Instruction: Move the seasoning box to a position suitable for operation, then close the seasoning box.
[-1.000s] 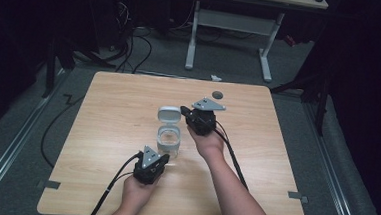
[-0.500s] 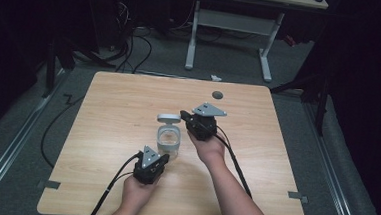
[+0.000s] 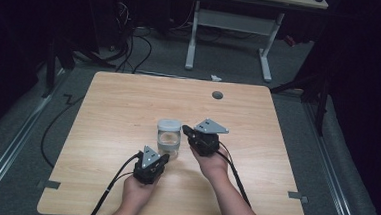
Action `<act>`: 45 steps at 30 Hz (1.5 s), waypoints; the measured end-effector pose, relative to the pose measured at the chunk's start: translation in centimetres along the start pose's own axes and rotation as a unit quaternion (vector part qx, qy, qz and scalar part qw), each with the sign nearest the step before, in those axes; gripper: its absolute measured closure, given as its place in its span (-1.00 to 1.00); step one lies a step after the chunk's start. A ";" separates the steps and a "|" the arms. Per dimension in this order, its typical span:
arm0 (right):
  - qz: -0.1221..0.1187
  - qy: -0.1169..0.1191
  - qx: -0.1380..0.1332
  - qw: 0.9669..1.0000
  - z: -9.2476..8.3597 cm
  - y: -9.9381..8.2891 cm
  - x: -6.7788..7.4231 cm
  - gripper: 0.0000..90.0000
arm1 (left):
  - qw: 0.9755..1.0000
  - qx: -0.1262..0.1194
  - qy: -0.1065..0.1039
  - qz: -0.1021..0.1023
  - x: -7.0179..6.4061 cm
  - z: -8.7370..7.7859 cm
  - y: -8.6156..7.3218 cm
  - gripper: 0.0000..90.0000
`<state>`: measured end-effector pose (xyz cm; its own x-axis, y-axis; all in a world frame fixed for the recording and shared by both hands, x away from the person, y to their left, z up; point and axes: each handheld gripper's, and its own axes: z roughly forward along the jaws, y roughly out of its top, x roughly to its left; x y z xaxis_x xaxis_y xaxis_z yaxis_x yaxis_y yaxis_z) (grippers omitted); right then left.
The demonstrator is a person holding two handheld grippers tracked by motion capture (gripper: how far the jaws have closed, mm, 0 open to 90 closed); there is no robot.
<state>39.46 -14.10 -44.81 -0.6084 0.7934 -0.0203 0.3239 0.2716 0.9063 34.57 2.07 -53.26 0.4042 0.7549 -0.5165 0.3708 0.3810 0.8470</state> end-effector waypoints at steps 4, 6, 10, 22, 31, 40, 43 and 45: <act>0.004 0.007 -0.020 1.000 -0.2 1.7 0.2 1.00 | 1.000 0.000 0.000 0.001 0.0 0.0 0.0 0.98; -0.002 0.008 -0.019 1.000 0.1 2.0 0.4 1.00 | 1.000 0.000 0.001 -0.001 0.0 0.0 0.0 0.98; -0.003 0.009 -0.012 1.000 0.1 1.7 0.6 0.99 | 1.000 0.002 0.001 0.001 0.0 0.1 0.0 1.00; -0.008 0.028 -0.004 1.000 0.0 1.1 1.7 1.00 | 1.000 0.002 0.003 0.000 0.0 0.1 0.0 1.00; -0.007 0.009 -0.004 1.000 -2.4 -0.8 0.8 0.91 | 0.999 0.012 -0.014 0.030 0.0 -2.5 1.2 0.87; 0.067 -0.126 0.059 0.988 -9.0 -9.9 -7.3 0.26 | 0.992 -0.023 0.106 0.065 10.4 -8.6 4.9 0.23; 0.083 -0.171 0.053 0.980 -12.0 -12.3 -8.1 0.16 | 0.991 -0.024 0.120 0.056 11.5 -9.3 5.3 0.21; 0.090 -0.182 0.045 0.978 -12.9 -13.1 -8.0 0.14 | 0.990 -0.024 0.125 0.060 11.7 -9.4 5.3 0.18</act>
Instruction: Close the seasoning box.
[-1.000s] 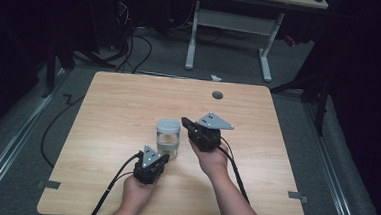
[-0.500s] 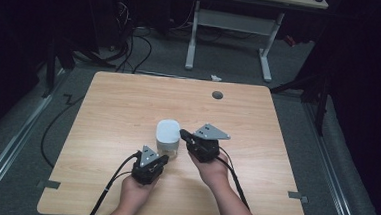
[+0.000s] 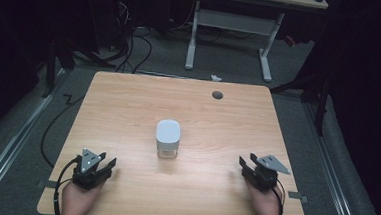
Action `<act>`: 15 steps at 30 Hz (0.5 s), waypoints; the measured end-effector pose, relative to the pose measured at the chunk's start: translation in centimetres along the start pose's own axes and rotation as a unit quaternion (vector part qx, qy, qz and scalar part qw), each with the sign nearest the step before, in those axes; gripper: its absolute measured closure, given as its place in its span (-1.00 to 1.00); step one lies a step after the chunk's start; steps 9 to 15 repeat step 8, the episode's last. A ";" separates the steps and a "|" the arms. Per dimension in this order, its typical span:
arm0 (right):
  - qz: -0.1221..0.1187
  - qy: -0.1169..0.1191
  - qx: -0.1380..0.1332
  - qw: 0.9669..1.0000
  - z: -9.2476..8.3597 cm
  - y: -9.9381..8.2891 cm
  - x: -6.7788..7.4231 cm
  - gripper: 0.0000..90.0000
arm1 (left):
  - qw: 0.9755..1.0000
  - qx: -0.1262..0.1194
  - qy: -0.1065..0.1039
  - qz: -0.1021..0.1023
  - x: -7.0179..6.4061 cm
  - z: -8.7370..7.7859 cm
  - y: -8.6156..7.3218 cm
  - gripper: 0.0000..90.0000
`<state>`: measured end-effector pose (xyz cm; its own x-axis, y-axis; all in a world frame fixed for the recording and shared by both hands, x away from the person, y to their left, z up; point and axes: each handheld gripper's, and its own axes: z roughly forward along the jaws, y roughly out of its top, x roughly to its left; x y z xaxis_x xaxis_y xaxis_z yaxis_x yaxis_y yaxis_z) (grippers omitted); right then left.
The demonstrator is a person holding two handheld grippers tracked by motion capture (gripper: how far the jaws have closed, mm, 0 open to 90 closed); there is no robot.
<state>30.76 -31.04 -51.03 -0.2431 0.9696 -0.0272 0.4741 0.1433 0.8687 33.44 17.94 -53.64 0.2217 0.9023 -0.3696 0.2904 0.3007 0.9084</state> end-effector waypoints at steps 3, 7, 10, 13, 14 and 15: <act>0.005 0.003 0.001 1.000 -1.2 -1.3 -0.4 0.07 | 1.000 0.007 -0.009 -0.024 -0.2 -0.3 0.1 0.17; 0.000 0.012 0.008 1.000 -0.7 -1.3 -0.1 -0.02 | 1.000 0.005 -0.010 -0.021 -0.7 -0.5 0.0 0.15; 0.000 0.012 0.008 1.000 -0.7 -1.3 -0.1 -0.02 | 1.000 0.005 -0.010 -0.021 -0.7 -0.5 0.0 0.15; 0.000 0.012 0.008 1.000 -0.7 -1.3 -0.1 -0.02 | 1.000 0.005 -0.010 -0.021 -0.7 -0.5 0.0 0.15; 0.000 0.012 0.008 1.000 -0.7 -1.3 -0.1 -0.02 | 1.000 0.005 -0.010 -0.021 -0.7 -0.5 0.0 0.15; 0.000 0.012 0.008 1.000 -0.7 -1.3 -0.1 -0.02 | 1.000 0.005 -0.010 -0.021 -0.7 -0.5 0.0 0.15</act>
